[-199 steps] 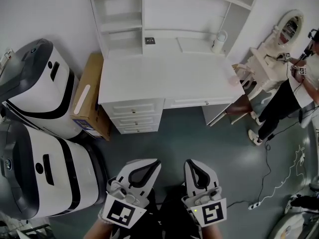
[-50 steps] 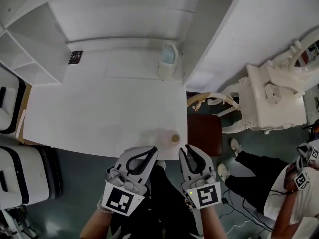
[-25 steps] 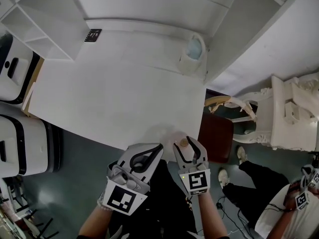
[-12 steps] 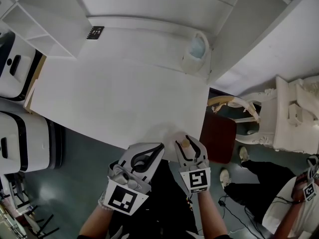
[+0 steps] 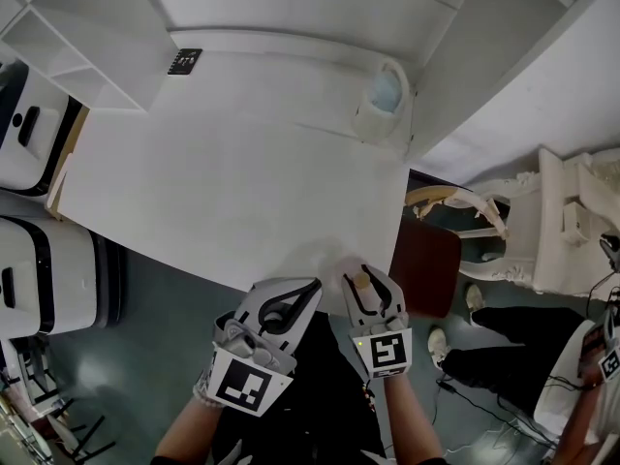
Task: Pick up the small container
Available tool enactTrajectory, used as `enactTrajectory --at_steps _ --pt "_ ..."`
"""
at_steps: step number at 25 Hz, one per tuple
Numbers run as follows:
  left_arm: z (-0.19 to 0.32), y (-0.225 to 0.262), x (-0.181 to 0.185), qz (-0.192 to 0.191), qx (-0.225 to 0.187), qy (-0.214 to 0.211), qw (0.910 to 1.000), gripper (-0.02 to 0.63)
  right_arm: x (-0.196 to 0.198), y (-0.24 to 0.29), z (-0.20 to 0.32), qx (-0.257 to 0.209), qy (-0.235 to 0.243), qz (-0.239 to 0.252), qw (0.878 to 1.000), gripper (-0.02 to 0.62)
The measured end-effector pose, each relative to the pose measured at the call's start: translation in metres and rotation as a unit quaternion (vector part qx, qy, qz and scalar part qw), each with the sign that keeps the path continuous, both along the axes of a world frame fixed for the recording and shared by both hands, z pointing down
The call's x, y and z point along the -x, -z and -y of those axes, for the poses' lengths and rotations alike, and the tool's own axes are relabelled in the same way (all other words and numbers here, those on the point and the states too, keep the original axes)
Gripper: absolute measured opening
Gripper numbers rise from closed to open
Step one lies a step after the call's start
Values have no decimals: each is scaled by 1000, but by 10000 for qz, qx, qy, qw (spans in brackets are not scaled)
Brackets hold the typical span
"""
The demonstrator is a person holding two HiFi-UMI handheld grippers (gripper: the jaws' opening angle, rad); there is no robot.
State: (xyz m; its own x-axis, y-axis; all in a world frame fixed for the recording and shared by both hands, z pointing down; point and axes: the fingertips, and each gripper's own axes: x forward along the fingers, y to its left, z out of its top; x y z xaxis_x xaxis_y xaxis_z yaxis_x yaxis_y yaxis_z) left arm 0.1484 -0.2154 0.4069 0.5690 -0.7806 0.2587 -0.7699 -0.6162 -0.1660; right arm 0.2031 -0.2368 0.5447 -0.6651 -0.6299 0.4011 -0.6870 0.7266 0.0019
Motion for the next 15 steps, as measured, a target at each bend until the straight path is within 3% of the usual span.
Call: enactTrajectory --at_steps 9,15 --pt "5 -20 -3 -16 66 137 9999 2 -4 2 0 146 -46 12 9999 144" --pt "7 -53 -14 285 345 -21 9990 2 -9 11 5 230 -96 27 9997 144"
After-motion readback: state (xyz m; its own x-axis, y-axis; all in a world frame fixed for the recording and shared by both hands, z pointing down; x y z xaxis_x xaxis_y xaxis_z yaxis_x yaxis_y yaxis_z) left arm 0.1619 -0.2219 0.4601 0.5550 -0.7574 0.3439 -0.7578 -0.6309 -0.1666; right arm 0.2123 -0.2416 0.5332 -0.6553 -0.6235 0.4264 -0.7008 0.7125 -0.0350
